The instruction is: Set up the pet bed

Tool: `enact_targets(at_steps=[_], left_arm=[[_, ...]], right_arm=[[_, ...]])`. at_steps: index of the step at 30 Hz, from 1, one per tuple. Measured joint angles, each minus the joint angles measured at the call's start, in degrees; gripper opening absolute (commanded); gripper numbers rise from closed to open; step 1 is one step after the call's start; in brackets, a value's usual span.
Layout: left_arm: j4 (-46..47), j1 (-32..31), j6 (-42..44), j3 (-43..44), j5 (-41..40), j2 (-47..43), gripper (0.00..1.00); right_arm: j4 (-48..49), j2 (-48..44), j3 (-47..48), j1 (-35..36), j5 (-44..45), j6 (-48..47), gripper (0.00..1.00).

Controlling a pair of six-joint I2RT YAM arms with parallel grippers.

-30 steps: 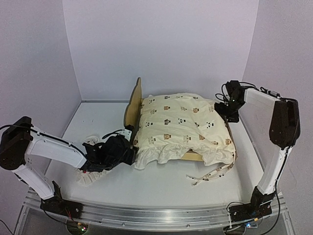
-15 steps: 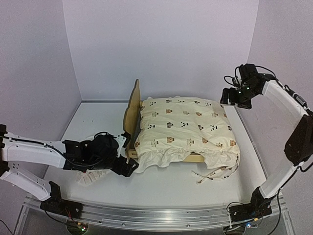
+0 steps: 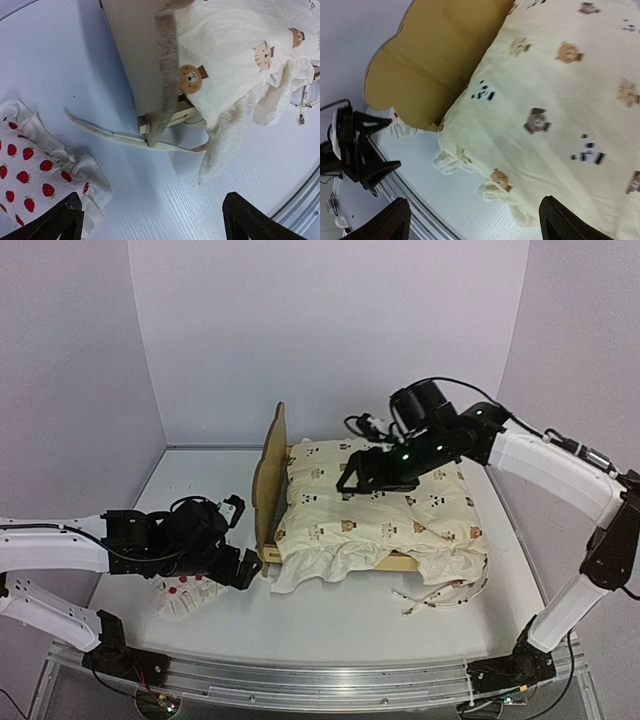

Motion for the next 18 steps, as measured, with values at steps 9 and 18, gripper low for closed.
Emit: enact_targets(at_steps=[9, 18], left_arm=[[-8.29, 0.02, -6.45, 0.39, -9.12, -1.16, 0.95], [-11.53, 0.02, -10.97, 0.39, -13.29, -5.51, 0.92]], right_arm=[[1.24, 17.4, 6.06, 19.15, 11.35, -1.52, 0.88], [1.72, 25.77, 13.81, 24.54, 27.89, -4.27, 0.87]])
